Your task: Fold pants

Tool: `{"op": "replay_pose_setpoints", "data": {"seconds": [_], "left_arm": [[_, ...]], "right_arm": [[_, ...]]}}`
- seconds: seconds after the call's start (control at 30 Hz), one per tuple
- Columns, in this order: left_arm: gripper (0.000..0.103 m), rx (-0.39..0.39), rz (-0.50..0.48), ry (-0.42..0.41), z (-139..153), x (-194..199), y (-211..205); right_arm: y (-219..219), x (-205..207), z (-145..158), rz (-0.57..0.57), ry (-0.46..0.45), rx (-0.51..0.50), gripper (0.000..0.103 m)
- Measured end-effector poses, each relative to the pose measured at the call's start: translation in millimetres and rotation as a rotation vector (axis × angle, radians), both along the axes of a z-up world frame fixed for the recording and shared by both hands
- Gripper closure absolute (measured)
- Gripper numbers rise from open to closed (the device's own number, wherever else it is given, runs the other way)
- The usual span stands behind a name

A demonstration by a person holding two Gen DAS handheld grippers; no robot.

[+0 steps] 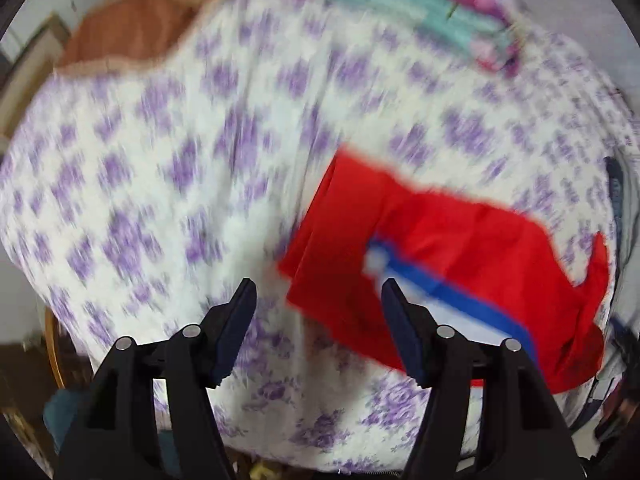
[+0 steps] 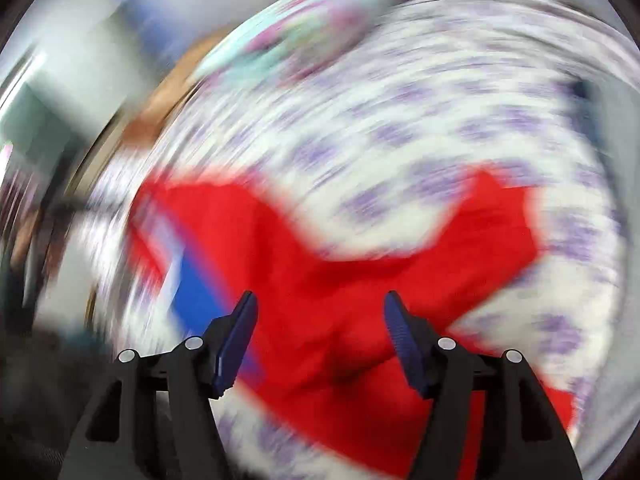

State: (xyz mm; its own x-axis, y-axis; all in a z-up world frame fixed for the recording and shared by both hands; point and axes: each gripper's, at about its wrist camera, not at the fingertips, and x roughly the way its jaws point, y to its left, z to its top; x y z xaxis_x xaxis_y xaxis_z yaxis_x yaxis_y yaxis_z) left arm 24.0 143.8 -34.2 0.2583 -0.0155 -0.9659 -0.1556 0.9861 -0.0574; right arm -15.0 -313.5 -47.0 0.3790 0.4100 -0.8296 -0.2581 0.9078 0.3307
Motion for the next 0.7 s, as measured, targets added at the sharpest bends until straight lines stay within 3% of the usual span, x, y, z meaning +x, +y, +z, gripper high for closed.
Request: {"op": "replay_pose_setpoints", "data": {"seconds": [0.07,0.13,0.2,0.3,0.43,0.5,0.53,0.6,0.7], "left_arm": [[0.031,-0.003,-0.048,-0.08,17,0,-16],[0.021,-0.004,-0.11,-0.15,24,0,-37],[0.02,0.004,-0.15,-0.164,18,2,-55],[0.02,-0.035,-0.155,-0.097,-12,4,-77],[0.02,-0.02,-0.164,0.006,-51,-1,-93],[0.02,-0.003,-0.175,0.035,-63,-6,-98],[0.02,-0.001,-0.173,0.052,-69,-8,-98],[0.02,0.0,-0.177,0.066,-75,-10,-98],[0.02,0.021,-0.203,0.085,-83,-10,-98]], "right_arm": [[-20,21,-1,-0.183,-0.015,-0.123,0.037],[-26,39,-6,-0.267,-0.049,-0.235,0.037],[-24,55,-9,-0.331,-0.052,-0.267,0.038],[-2,71,-20,-0.324,-0.023,-0.297,0.042],[25,93,-50,-0.281,0.042,-0.469,0.047],[25,102,-69,-0.282,0.091,-0.556,0.062],[21,103,-76,-0.285,0.098,-0.574,0.064],[13,101,-74,-0.298,0.088,-0.53,0.081],[-10,85,-40,-0.34,0.006,-0.348,0.091]]}}
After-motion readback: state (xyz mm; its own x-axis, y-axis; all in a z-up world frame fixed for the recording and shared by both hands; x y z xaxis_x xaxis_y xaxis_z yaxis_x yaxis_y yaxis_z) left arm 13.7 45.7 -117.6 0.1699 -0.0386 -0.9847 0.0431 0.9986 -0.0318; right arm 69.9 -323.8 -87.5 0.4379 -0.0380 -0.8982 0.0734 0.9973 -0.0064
